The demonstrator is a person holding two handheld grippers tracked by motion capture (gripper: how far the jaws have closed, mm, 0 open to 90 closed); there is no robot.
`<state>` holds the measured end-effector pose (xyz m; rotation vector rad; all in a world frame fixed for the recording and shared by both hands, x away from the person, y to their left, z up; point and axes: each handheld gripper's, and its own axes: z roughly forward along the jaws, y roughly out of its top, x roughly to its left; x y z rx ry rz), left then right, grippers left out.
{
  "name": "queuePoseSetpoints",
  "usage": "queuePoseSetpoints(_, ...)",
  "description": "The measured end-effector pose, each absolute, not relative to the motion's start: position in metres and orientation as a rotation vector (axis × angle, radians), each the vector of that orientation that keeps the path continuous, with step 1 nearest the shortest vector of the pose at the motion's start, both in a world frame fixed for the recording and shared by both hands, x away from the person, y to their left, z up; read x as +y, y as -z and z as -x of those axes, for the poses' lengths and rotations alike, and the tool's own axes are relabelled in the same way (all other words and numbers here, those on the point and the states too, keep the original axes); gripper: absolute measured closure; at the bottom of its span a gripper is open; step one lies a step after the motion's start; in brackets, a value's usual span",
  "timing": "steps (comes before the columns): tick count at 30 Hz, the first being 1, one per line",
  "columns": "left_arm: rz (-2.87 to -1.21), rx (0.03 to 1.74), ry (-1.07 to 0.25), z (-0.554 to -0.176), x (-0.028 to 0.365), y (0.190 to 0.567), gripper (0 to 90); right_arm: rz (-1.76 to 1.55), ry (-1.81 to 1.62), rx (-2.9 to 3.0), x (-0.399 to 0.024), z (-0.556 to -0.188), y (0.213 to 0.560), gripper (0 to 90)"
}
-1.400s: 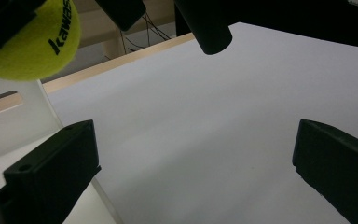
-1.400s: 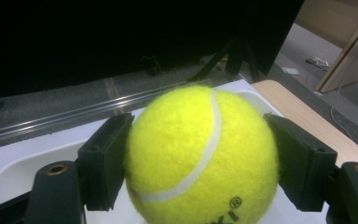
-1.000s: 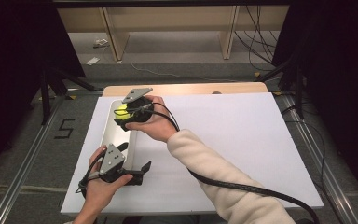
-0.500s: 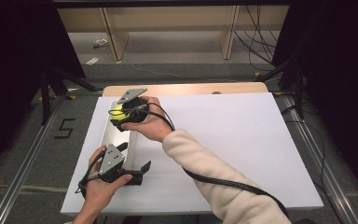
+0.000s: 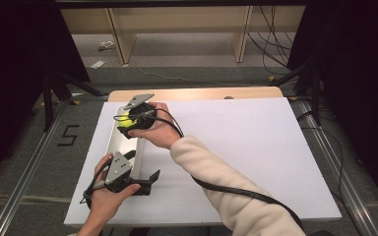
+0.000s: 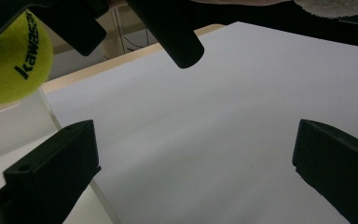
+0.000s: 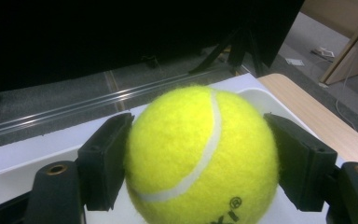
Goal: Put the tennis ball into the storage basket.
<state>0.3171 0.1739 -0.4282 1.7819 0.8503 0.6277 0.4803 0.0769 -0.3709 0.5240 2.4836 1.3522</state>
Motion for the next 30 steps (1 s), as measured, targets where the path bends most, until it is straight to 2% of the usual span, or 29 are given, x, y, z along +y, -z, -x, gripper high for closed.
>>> queuePoseSetpoints(30, -1.792, 0.847, -0.621, -0.318, 0.173, 0.429, 0.0, -0.530, -1.331, 2.518, 0.092, -0.486, 0.379, 27.5)
